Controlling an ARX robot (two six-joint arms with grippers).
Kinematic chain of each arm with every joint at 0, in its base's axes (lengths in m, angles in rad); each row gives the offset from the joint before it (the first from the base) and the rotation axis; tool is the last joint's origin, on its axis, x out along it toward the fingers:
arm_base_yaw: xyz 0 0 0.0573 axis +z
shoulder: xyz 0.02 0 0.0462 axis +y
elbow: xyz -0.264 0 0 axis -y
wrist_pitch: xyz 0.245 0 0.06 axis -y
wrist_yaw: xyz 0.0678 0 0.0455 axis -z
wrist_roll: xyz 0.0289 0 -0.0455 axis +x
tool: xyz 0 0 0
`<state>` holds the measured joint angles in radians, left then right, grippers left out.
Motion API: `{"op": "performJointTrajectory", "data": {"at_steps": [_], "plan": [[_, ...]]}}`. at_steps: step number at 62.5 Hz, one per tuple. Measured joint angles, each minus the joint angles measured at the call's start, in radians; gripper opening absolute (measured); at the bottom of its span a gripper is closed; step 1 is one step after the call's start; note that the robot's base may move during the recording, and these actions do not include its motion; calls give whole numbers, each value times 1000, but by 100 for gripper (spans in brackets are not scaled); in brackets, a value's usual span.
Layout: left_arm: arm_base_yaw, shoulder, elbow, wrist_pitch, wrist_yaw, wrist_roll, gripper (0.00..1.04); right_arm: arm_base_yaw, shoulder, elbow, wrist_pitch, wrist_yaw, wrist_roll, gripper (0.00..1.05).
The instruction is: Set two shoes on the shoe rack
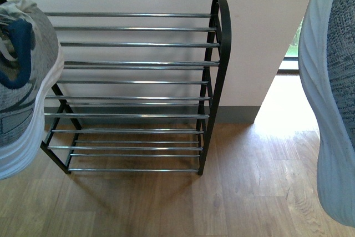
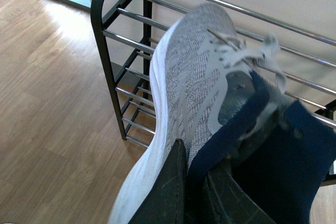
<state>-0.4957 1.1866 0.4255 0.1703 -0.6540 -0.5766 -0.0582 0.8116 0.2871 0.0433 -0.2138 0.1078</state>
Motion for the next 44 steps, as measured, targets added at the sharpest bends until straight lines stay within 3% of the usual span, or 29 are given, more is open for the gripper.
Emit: {"op": "performJointTrajectory", "data": {"at_steps": [28, 37, 44], "plan": [[0, 0, 0, 0, 1, 0, 2, 0, 0, 0, 3, 3, -1, 2], [0, 0, 0, 0, 2, 1, 2, 45, -1, -90, 327, 151, -34, 2], [0, 0, 0, 0, 1, 1, 2, 104, -1, -26, 298, 244, -13, 2]]}}
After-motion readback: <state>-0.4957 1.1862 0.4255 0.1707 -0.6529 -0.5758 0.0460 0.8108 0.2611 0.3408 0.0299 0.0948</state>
